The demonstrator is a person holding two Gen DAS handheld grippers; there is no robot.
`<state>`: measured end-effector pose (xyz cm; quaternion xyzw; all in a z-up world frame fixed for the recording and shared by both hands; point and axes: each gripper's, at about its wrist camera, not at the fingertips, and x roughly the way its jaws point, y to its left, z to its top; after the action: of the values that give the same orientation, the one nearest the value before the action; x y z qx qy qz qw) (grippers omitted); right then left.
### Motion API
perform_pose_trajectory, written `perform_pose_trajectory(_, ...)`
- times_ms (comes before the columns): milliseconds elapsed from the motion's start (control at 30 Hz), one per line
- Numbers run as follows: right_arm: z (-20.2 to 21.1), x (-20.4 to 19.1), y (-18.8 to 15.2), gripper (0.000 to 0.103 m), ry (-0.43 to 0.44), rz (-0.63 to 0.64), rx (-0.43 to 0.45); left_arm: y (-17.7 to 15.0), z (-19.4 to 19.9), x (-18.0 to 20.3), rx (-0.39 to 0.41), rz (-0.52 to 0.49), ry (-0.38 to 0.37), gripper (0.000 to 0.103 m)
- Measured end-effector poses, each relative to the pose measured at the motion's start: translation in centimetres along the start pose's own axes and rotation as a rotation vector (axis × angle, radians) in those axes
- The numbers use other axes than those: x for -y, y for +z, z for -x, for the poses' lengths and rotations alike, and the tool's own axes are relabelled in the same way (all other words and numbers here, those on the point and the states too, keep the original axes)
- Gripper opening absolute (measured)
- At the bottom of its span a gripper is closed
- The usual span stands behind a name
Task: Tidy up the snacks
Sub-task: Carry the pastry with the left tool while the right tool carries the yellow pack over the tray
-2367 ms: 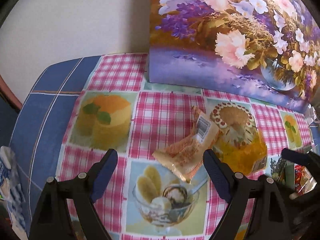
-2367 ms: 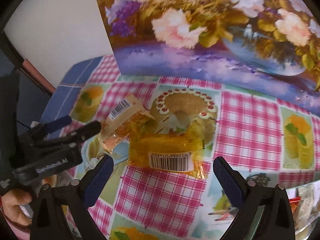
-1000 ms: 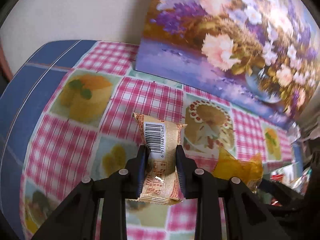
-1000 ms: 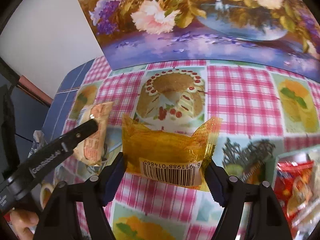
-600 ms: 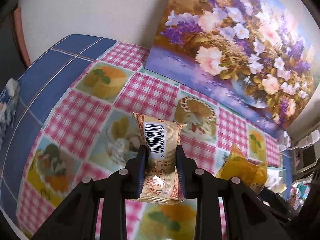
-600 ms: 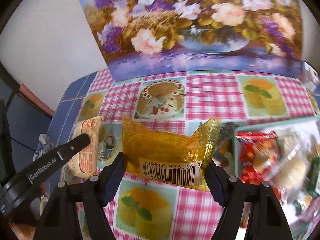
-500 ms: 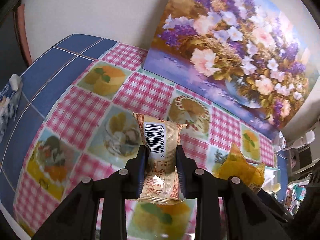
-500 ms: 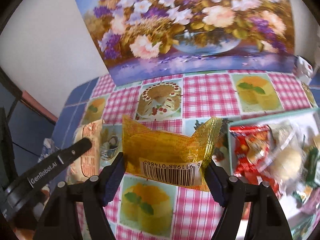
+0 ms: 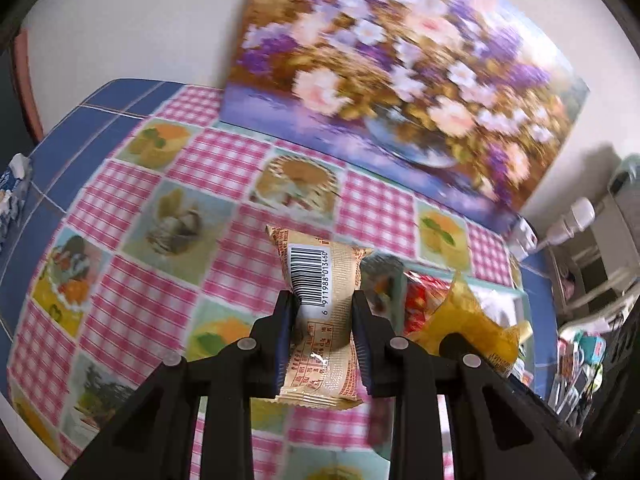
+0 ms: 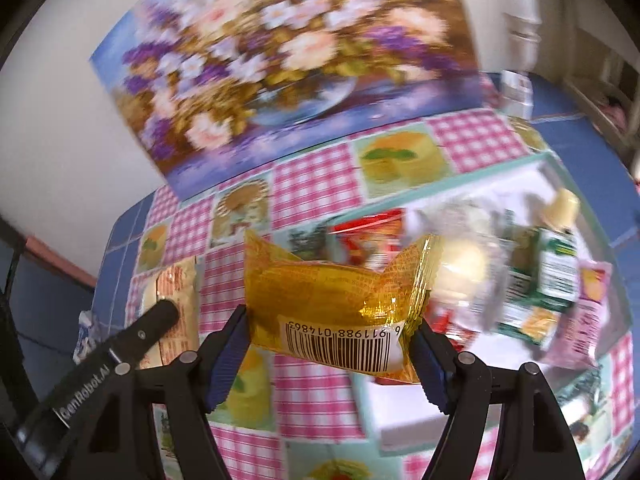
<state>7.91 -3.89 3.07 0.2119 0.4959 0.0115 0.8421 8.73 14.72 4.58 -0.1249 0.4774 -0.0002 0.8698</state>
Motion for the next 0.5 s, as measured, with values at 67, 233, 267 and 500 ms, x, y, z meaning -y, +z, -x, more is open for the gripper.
perform_pose_trajectory(67, 0.6, 2.1, -0.1, 0.078, -0.048, -0.036, 0.002, -0.8, -0.3, 1.4, -0.008, -0.021, -0.006, 0.030)
perform_pose_trajectory(233, 1.7, 7.5, 0.1, 0.078, -0.110, -0.155, 0.004, -2.7, -0.8, 5.1, -0.023, -0.088, -0.017, 0.030)
perform_pose_trajectory(267, 2.0, 8.5, 0.1, 0.078, -0.118, -0.181, 0.009, -3.1, -0.9, 5.9, -0.026, -0.105, -0.018, 0.030)
perform_pose_trajectory(500, 4.1, 13.2, 0.8, 0.078, -0.167, -0.296, 0.038, -5.6, -1.7, 9.7, -0.051, -0.235, -0.025, 0.030)
